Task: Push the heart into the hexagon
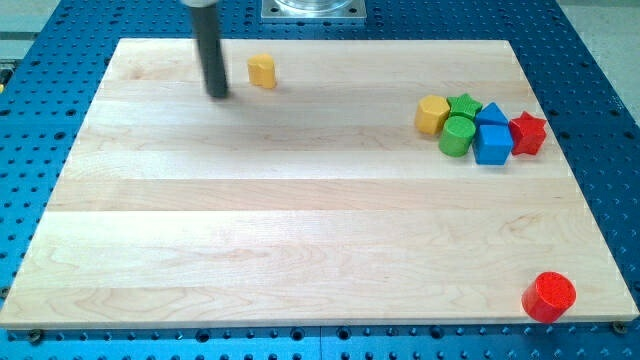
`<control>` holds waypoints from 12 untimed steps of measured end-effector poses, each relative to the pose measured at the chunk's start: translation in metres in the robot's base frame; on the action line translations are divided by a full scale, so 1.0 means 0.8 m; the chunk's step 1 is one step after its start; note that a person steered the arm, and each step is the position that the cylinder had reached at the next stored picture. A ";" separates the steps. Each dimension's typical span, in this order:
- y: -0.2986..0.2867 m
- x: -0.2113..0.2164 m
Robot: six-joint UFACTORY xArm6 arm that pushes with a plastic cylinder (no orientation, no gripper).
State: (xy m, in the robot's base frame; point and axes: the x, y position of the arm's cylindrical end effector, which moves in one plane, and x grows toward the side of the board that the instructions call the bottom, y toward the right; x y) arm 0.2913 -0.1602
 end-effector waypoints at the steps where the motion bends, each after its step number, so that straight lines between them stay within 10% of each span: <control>1: 0.036 -0.031; 3: 0.283 0.023; 5: 0.247 -0.063; 9: 0.344 0.094; 12: 0.388 0.024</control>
State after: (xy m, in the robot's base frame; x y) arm 0.3106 0.1503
